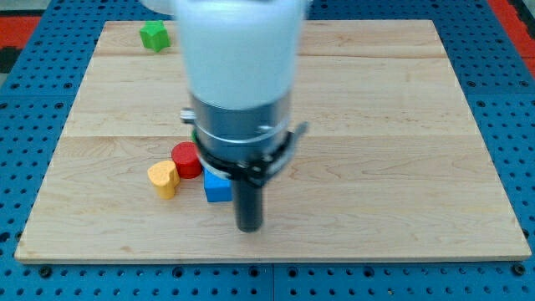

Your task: Move the yellow hexagon towards top side

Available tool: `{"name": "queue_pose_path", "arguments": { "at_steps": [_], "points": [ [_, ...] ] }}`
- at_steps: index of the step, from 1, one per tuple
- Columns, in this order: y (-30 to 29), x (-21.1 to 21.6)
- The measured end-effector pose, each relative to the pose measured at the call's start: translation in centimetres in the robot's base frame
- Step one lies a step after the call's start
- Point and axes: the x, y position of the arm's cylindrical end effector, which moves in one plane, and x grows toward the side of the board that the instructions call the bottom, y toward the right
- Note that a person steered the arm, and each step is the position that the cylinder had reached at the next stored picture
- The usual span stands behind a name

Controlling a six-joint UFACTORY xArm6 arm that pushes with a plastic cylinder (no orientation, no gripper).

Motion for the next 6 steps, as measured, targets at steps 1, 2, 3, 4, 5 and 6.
{"name": "queue_pose_path", "arguments": {
  "at_steps": [1, 2, 3, 4, 5, 6],
  "points": [
    [1.2, -4.3],
    [-1.5, -5.9],
    [-0.9, -7.8],
    [-0.9, -11.1],
    [-0.6, -14.7],
    [-2.8, -15.9]
  ]
}}
